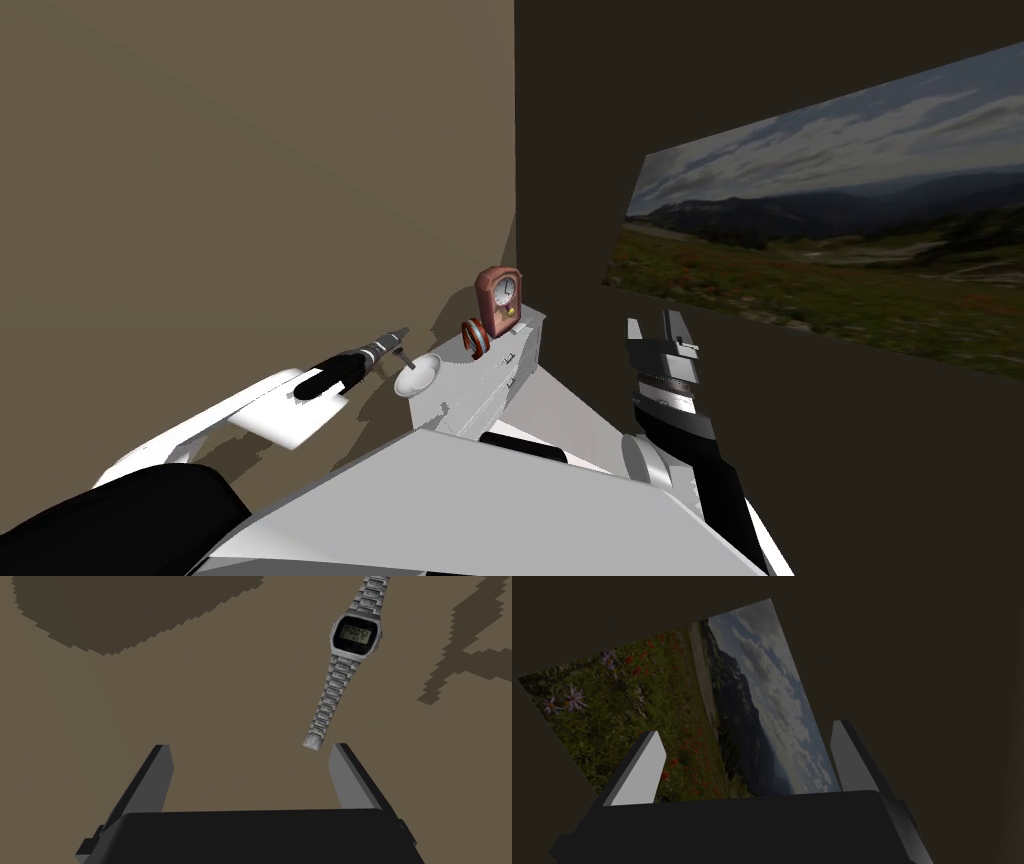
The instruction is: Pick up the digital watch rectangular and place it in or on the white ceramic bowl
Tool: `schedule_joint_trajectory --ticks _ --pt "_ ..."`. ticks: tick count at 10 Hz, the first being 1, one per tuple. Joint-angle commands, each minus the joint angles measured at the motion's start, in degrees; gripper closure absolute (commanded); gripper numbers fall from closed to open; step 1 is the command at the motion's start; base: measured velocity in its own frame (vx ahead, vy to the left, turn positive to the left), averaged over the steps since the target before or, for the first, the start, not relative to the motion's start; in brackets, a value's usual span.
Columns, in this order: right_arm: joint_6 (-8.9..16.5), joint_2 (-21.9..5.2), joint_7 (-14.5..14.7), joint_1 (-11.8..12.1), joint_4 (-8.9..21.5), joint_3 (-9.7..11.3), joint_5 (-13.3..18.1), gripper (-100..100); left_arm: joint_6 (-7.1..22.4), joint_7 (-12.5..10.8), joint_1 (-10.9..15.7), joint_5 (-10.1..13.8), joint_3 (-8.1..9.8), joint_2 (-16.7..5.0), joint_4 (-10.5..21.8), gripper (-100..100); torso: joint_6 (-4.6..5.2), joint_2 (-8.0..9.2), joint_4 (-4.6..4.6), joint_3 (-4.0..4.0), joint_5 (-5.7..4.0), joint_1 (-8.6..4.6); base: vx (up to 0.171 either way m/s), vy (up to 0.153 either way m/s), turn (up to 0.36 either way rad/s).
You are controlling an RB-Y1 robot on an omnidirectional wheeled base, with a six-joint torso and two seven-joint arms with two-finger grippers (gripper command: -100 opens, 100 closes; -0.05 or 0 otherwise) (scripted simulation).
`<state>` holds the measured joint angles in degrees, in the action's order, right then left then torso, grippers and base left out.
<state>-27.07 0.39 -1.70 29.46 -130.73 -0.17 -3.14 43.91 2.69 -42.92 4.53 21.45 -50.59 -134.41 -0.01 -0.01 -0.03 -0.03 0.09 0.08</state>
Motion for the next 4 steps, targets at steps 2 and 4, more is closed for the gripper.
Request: schedule_joint_trajectory --ticks 2,4 --pt "0.0 0.0 0.0 0.0 0.0 0.0 0.0 0 0.0 0.0 0.0 0.0 0.0 0.0 0.0 0 0.0 0.0 0.0 0.0 0.0 0.0 0.0 0.0 0.0" --pt "0.0 0.0 0.0 0.0 0.0 0.0 0.0 0 0.0 0.0 0.0 0.0 0.0 0.0 0.0 0 0.0 0.0 0.0 0.0 0.0 0.0 0.0 0.0 0.0"
